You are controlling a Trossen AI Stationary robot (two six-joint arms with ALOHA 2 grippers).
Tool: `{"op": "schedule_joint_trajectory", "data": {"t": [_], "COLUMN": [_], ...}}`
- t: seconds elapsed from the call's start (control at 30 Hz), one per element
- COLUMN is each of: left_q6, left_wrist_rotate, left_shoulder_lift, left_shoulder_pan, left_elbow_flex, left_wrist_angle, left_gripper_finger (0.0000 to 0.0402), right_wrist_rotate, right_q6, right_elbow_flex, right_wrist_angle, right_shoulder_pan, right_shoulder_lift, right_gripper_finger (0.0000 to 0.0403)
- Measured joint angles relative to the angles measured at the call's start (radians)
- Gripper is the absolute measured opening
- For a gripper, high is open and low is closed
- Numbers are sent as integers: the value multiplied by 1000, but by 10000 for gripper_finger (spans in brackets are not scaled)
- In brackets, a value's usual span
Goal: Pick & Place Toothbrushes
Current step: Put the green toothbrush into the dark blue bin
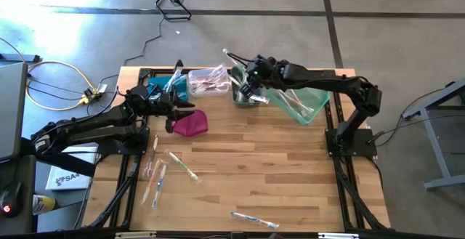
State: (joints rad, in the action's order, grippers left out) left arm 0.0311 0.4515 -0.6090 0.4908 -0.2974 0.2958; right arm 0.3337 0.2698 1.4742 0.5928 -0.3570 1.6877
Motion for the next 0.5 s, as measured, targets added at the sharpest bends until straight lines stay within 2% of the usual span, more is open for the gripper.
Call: {"op": "schedule_joint_trajectory", "data": {"t": [0.5], "left_q6": [-3], "left_wrist_rotate": [0], "left_shoulder_lift": [0], "left_shoulder_pan": [0], "left_elbow_flex": [0], "left_wrist_angle": [0], "left_gripper_finger": [122], "right_wrist_rotate": [-80], "right_q6": [26], "right_elbow_flex": [0], "right_wrist_angle": [-7], "right_shoulder_pan": [-52], "right_shoulder_lift": [182], "right_gripper_finger": [39]}}
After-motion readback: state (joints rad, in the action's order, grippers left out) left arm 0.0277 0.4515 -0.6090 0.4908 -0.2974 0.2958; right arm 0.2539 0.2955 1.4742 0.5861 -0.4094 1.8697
